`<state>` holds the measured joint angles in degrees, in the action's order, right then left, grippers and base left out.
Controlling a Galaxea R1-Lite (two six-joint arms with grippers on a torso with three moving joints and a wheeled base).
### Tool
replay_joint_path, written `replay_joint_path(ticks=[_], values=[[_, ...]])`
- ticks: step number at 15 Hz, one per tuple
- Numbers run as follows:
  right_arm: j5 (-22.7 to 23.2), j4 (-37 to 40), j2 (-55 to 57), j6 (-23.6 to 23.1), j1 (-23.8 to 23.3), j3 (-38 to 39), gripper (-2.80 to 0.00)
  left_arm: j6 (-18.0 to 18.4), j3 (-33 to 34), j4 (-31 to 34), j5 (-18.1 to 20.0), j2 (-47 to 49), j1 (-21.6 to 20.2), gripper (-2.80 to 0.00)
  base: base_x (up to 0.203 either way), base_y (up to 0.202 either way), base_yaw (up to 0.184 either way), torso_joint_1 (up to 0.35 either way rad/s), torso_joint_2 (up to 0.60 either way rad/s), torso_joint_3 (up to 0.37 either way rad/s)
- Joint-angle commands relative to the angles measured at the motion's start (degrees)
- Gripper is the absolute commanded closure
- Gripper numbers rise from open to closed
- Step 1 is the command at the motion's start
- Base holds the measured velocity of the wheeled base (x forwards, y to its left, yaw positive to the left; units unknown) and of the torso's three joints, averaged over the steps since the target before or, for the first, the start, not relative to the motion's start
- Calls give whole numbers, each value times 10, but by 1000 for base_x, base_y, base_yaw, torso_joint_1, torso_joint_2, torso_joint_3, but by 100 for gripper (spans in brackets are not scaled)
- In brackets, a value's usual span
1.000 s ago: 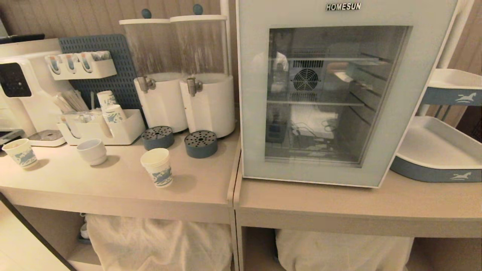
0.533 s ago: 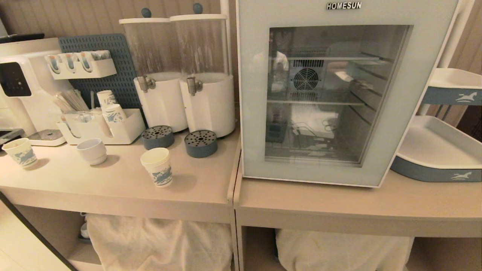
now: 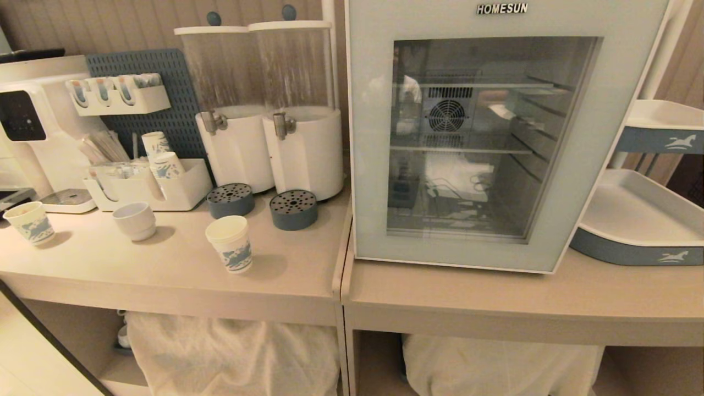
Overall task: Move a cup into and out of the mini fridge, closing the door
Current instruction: Open the freezer door
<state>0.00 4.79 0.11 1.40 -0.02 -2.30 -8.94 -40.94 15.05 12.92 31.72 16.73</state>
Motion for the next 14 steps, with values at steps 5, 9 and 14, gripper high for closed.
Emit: replay_joint_path(ticks=[5, 9, 14], values=[[0, 0, 1, 0, 0, 0, 0, 15, -42, -130, 52, 265, -9, -280, 0, 0, 0, 0, 0, 0], [0, 0, 1, 0, -1, 0, 0, 19, -54, -308, 316, 429, -108, -280, 0, 0, 0, 0, 0, 0], [0, 0, 1, 0, 0, 0, 0, 66, -118, -457, 451, 622, -125, -280, 0, 0, 0, 0, 0, 0]])
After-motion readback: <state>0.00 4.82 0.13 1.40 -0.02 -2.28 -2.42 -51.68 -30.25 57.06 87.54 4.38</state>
